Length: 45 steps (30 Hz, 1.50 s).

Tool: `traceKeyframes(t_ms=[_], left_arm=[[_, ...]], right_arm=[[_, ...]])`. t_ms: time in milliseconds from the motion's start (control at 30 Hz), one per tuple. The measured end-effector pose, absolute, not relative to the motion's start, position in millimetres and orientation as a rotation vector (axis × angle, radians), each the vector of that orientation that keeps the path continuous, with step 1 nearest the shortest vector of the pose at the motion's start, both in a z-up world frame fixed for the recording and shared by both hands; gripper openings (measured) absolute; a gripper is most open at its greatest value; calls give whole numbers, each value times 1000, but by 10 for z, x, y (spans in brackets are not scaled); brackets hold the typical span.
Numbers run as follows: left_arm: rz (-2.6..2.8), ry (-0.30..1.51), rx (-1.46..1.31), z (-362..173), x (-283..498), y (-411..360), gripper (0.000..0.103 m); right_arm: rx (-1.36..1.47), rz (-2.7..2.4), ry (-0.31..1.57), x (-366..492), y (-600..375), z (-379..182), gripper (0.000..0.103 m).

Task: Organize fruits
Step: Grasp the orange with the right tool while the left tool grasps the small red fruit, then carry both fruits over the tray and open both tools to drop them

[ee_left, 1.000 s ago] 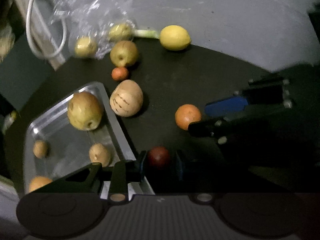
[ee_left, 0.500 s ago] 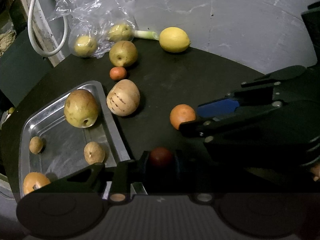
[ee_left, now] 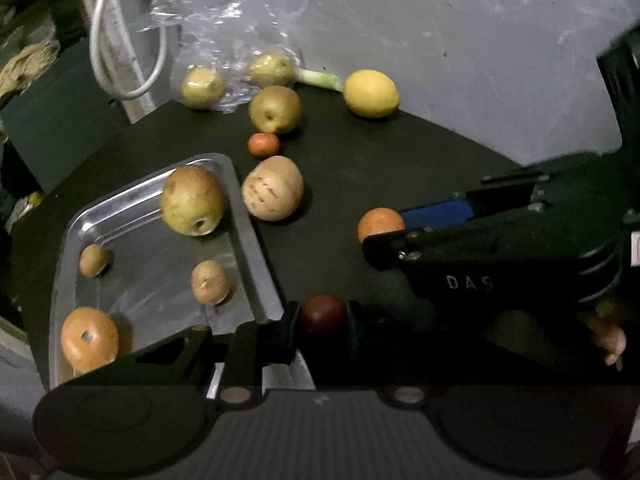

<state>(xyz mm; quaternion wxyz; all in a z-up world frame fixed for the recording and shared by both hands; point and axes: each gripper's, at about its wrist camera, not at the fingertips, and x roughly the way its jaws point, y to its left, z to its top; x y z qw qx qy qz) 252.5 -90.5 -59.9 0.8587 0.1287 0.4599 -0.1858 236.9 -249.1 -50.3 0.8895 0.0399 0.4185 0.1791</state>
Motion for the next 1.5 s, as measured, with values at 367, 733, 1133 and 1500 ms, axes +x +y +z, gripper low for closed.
traceKeyframes(t_ms=[367,733,1133,1500], left_arm=[[-257,967,66,-401,2363,-279,26],[-94,985,-24,-422,2241,424,26],[-59,1011,-38,-482,1976,800,26],[-49,1012,-51,-533,1916,972,26]], right_arm=[[67,407,842,2158,-2206,-330,33],[28,477,846,1949,-1750,-261,33],[-19,513,878,1702,-1289,-319,33],[-40,491,901,1589,-1071,-374,33]])
